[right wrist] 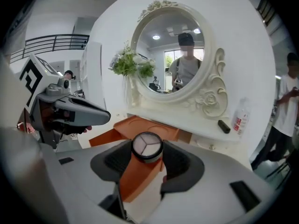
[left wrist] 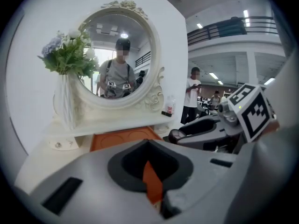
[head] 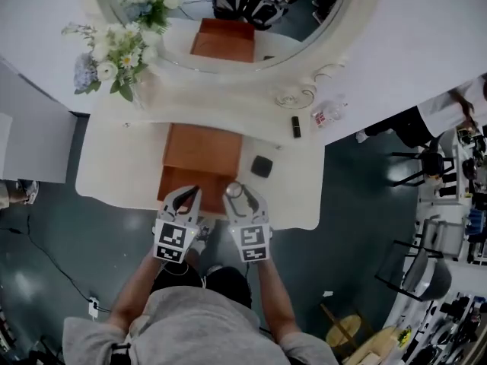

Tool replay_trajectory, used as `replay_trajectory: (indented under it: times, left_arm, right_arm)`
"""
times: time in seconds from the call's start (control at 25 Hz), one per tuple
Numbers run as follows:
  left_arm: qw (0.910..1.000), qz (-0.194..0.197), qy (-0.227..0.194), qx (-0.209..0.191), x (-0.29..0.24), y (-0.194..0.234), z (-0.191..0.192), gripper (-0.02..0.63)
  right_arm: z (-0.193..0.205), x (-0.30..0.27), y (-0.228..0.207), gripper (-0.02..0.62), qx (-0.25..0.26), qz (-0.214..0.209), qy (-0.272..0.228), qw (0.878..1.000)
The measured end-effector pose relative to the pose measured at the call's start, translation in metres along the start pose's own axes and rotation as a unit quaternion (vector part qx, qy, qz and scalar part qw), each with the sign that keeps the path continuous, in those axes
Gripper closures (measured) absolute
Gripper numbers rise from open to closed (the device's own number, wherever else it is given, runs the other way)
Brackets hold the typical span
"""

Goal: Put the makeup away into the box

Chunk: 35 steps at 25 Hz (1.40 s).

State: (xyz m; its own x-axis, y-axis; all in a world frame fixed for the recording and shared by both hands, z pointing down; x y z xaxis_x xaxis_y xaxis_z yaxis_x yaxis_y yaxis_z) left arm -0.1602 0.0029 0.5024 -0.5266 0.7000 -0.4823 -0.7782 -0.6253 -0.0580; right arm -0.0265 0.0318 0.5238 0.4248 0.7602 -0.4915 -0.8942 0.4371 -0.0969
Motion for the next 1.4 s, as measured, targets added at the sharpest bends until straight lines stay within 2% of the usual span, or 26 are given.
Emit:
replay_trajectory:
  times: [0.28,0.56,1.0,1.4]
  left_arm:
    - [0.9977,-0.059,0.015,0.030,0.020,0.044,0.024,0.606]
    - [0.9925,-0.099,0.033,0.064,0.030,0.071,0.050,0.606]
    - [0.9813,-0.145,0.060,0.112,0.038,0.104,0.092,0.606]
    - [0.9738,-0.169,0.065,0.137,0.042,0.118,0.107,0.606]
  right_arm:
    - [-0.010,-0.048,0.036,0.376,0.035,-0.070,0.017,0.997]
    - [-0.004,-0.097,0.074,0.376,0.069,-0.139,0.049,0.987]
    - [0.014,-0.154,0.092,0.376,0.091,-0.181,0.124,0.971]
    - [0.024,-0.181,0.105,0.376,0.095,-0.202,0.192,0.956]
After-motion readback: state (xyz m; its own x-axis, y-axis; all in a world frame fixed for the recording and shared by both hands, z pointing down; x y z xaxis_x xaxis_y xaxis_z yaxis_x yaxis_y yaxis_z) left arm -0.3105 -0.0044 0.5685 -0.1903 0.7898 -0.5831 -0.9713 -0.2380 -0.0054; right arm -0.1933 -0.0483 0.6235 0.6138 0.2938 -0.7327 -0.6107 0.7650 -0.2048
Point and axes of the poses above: the fingertips, and each gripper's own axes: x backward along the fingers, y to its left, z out of its underside, the point moved 5 cm from there along x, backward along the fingers, and after that the axes turned 9 degrees about -z, right-handed, at the moved point
